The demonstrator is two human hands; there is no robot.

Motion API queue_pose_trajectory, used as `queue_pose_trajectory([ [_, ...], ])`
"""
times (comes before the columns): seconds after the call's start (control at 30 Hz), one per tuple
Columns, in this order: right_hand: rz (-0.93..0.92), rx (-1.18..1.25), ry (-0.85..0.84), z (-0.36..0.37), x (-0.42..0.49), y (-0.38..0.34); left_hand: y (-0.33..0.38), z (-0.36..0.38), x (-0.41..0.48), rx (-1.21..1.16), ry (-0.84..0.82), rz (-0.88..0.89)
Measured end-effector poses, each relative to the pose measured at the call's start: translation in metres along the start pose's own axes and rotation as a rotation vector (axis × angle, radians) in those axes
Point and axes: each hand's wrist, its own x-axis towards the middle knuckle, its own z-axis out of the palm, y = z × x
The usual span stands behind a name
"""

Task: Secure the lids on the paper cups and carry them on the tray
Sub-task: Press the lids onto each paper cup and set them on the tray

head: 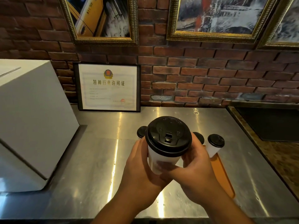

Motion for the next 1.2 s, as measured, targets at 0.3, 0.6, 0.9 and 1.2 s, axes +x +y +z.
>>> queue_pose_trajectory([
  [0.3,0.018,-0.001,-0.020,-0.0023,-0.0012,-0.0007,-0.0092,0.0034,-0.0029,-0.021,-0.033,-0.037],
  [0.6,0.055,0.006,0.029,-0.0038,-0.0073,0.0023,-0.0080,0.0072,-0.0072,-0.010,-0.016,-0.049],
  [0.9,0.050,0.020,0.007,-0.0051,-0.0072,0.0040,-0.0050,0.0020,-0.0060,0.028,-0.054,-0.011],
  [1.2,0.062,0.053,0.009,-0.0041,-0.0067,-0.0036,-0.0022,0.0035,-0.0057,0.026,0.010,-0.066],
])
